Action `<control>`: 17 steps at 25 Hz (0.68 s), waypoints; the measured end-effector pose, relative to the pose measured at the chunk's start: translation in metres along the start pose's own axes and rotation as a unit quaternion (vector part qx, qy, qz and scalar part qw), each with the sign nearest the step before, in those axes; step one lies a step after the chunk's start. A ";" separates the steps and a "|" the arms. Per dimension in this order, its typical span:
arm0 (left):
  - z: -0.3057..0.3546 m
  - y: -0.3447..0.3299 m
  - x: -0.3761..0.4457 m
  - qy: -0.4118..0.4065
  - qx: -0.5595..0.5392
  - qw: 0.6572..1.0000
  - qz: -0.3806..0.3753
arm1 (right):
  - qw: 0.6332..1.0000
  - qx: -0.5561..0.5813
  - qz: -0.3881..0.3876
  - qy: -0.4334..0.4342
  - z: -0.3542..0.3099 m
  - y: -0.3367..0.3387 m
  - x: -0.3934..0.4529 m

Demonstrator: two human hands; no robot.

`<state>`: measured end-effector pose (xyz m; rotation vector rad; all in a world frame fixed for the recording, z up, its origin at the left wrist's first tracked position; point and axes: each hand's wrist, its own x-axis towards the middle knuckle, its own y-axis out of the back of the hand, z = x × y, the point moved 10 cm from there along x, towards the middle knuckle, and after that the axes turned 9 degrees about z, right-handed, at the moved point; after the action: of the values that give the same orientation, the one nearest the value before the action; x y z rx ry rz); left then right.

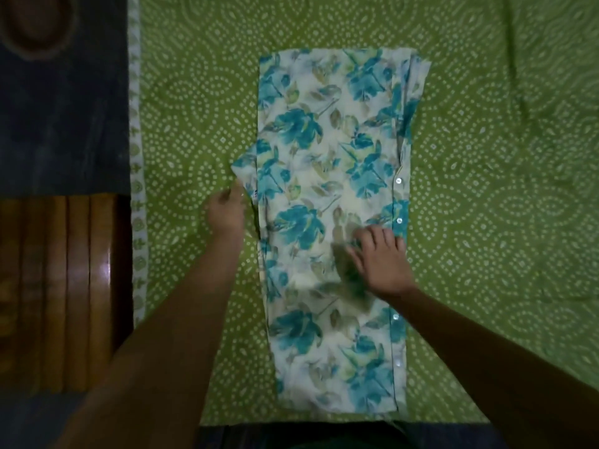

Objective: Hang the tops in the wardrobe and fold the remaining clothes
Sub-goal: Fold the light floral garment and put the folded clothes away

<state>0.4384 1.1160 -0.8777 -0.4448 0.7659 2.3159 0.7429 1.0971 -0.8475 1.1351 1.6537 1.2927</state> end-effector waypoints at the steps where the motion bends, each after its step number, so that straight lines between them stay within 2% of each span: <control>1: 0.007 -0.021 0.023 0.076 -0.022 0.996 -0.031 | 0.998 0.008 0.011 -0.057 0.007 0.003 0.020; 3: 0.024 -0.051 0.041 0.117 0.046 0.986 -0.109 | 0.992 0.033 0.018 -0.122 0.008 0.006 0.049; 5: 0.032 -0.059 0.050 0.072 0.133 0.978 -0.146 | 0.987 0.058 0.002 -0.148 -0.001 0.004 0.063; 8: 0.053 -0.015 0.060 -0.104 0.183 0.976 -0.057 | 0.983 0.064 -0.010 -0.174 -0.019 -0.003 0.063; 10: 0.050 0.031 0.056 -0.174 0.203 0.964 -0.011 | 0.980 0.036 0.027 -0.195 -0.031 0.000 0.051; 14: 0.009 0.131 0.055 -0.149 0.210 0.966 0.011 | 0.974 0.028 0.059 -0.218 -0.071 0.003 0.026; 17: -0.019 0.179 0.055 -0.132 0.209 0.968 -0.033 | 0.988 -0.010 0.070 -0.140 -0.129 0.005 0.019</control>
<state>0.2798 1.0198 -0.8463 0.0272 1.0504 2.0234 0.6187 1.0741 -0.8151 1.3740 1.3723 1.1705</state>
